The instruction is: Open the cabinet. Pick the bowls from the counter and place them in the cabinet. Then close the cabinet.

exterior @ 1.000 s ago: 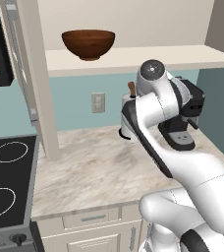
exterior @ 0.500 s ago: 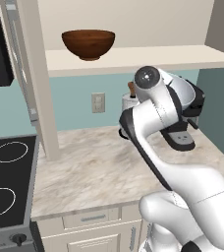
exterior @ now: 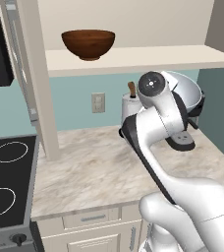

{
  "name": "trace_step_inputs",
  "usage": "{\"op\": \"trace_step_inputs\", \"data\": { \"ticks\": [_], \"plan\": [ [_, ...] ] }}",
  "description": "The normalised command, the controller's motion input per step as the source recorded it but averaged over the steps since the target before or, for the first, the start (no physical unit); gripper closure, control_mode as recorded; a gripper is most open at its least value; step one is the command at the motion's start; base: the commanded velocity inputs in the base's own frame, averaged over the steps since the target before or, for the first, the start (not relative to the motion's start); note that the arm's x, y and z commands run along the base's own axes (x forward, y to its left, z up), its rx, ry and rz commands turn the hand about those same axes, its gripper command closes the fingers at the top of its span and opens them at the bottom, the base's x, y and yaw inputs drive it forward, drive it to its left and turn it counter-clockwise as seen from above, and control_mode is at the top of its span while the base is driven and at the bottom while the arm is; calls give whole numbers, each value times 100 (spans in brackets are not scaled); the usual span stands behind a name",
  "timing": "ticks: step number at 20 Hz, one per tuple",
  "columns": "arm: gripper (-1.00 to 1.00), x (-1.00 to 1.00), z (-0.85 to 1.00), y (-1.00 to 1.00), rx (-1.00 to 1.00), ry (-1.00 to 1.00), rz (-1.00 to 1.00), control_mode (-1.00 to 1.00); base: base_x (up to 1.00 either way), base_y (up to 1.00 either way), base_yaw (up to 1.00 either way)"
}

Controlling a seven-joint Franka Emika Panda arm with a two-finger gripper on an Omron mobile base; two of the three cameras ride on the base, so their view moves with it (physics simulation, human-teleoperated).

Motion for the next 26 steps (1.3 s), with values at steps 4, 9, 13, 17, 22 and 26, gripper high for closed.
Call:
{"op": "trace_step_inputs", "data": {
  "ticks": [4,9,13,17,22,26],
  "plan": [
    [100,-8,27,-1,-1,0,0,-100,0,0,0],
    [100,-1,26,-2,-2,0,0,-100,0,0,0],
    [100,0,21,0,-4,0,0,-100,0,0,0],
    [100,0,21,-1,-5,0,0,-100,0,0,0],
    [100,0,20,-9,-6,0,0,-100,0,0,0],
    [100,0,24,-22,-6,-3,0,-100,0,0,0]
  ]
}}
